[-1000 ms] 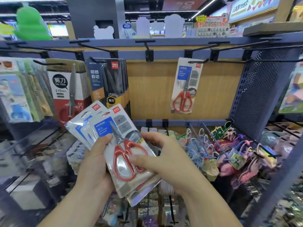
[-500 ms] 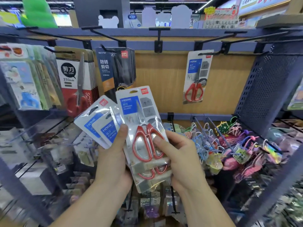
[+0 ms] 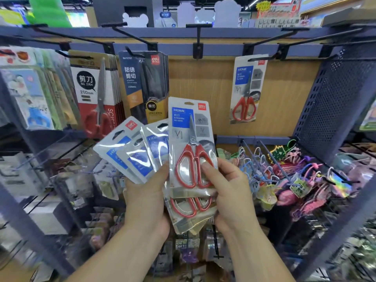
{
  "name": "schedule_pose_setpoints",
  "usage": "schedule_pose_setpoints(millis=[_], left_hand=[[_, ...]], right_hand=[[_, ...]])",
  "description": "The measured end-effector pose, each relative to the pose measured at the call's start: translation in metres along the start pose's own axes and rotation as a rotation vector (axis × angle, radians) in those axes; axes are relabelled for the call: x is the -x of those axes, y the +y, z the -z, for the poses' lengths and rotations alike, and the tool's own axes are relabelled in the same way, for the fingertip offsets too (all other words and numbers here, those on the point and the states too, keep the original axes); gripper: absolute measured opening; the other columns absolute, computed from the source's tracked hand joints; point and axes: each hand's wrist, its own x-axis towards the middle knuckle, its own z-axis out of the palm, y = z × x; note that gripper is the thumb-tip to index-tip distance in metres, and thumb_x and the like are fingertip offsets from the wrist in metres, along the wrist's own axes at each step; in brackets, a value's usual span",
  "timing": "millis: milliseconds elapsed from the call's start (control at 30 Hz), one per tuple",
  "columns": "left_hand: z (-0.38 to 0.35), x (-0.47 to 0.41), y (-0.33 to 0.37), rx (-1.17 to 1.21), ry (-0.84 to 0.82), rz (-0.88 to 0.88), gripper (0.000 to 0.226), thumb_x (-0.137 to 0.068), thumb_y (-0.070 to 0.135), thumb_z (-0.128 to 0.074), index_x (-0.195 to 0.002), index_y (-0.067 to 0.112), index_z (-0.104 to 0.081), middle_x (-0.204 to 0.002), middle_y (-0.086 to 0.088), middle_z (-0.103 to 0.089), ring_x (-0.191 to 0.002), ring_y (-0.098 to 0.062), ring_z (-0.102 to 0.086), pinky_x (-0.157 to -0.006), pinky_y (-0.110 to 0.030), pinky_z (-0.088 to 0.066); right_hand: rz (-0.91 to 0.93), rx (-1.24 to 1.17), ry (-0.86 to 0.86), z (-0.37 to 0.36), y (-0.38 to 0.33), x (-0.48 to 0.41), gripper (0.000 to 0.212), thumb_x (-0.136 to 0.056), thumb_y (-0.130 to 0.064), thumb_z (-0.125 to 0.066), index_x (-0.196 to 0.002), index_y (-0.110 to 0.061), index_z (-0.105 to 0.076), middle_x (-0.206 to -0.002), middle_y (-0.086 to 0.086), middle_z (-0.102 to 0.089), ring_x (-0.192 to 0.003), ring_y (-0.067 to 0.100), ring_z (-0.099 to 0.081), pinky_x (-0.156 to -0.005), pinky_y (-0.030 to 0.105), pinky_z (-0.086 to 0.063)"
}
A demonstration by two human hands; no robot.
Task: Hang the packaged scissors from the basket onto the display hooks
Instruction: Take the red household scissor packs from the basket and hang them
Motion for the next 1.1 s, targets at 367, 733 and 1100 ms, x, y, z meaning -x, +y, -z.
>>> schedule_pose_setpoints(millis=[367,733,1100], left_hand=[[0.013,-0.001,0.015,-0.128,0.016,-0.111,0.04,-0.09,0.001,-0.075,-0.126,0.018,-0.069,-0.115,-0.013,-0.078,-0.104,-0.037,-0.076,-0.094,-0.066,-0.058],[0.017,0.005,0.028,-0.151,-0.053,-0.16,0.051,-0.084,0.006,-0.074,-0.133,0.018,-0.067,-0.118,-0.007,-0.079,-0.106,-0.03,-0.077,-0.088,-0.049,-0.061],[0.0,0.008,0.027,-0.164,-0.151,-0.205,0.053,-0.079,0.008,-0.074,-0.13,0.016,-0.068,-0.12,-0.01,-0.078,-0.109,-0.037,-0.075,-0.092,-0.051,-0.058]], right_hand=[[-0.05,-0.102,-0.051,0.017,-0.003,-0.004,0.016,-0.084,-0.015,-0.071,-0.098,-0.008,-0.074,-0.096,0.014,-0.075,-0.081,0.025,-0.071,-0.074,0.039,-0.06],[0.284,0.122,0.097,0.052,-0.053,-0.021,0.007,-0.098,-0.023,-0.064,-0.097,-0.017,-0.067,-0.089,0.007,-0.077,-0.073,0.024,-0.073,-0.064,0.039,-0.058],[0.373,0.224,0.202,0.068,-0.079,-0.045,0.009,-0.105,-0.025,-0.061,-0.097,-0.021,-0.063,-0.082,0.002,-0.074,-0.064,0.018,-0.068,-0.05,0.03,-0.052]])
